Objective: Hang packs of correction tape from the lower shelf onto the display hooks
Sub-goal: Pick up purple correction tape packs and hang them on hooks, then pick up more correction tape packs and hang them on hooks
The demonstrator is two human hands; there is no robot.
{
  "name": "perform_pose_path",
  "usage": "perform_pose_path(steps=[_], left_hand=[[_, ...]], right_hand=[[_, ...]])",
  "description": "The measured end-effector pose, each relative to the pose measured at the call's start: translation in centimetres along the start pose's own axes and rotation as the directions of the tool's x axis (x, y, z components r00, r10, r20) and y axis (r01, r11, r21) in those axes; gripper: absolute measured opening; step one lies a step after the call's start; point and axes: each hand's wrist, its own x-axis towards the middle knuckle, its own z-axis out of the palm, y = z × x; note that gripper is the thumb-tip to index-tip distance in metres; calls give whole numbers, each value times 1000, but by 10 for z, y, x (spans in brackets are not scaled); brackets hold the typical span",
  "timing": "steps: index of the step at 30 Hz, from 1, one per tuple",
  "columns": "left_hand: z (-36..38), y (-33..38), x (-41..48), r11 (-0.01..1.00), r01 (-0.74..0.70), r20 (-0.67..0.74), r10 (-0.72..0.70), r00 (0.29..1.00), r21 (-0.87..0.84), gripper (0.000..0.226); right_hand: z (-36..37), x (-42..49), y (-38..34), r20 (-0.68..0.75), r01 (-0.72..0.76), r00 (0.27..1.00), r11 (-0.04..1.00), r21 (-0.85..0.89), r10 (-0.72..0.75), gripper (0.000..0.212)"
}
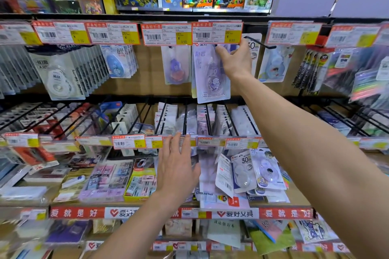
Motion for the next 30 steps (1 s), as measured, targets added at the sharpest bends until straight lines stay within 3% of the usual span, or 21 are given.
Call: perform_pose_path(steps=[4, 9, 13, 18, 21, 24, 27, 30], left_hand=[[2, -1, 1, 1000, -6, 9, 6, 1000, 29, 79], [-2, -3, 2, 998, -30, -4, 30, 1000, 63, 76], [2, -5, -4, 998, -30, 7, 30, 1000, 57, 74], [13, 1, -22, 998, -48, 48, 46, 998, 31, 67], [28, 5, -36, 998, -63, 94, 63, 994, 4, 62], [50, 8, -47, 996, -83, 178, 86, 980, -19, 56], [76, 11, -55, 999, -51, 350, 52, 935, -12, 52], [103, 11, -59, 997, -72, 466, 72, 882, -17, 51]], right_hand=[[-2, -6, 8, 8, 42, 999, 995, -87, -42, 54], [-19, -44, 37, 121, 103, 990, 963, -247, -75, 50], [-45, -90, 56, 225, 230, 962, 909, -348, -157, 36], [-82, -155, 74, 330, 318, 922, 882, -347, -203, 14], [-99, -193, 95, 426, 260, 900, 898, -356, -92, 7], [-105, -223, 133, 479, 117, 871, 899, -422, 112, 5], [-106, -249, 177, 500, -22, 798, 846, -533, 336, 7], [-106, -269, 209, 508, -73, 724, 784, -616, 467, 9]])
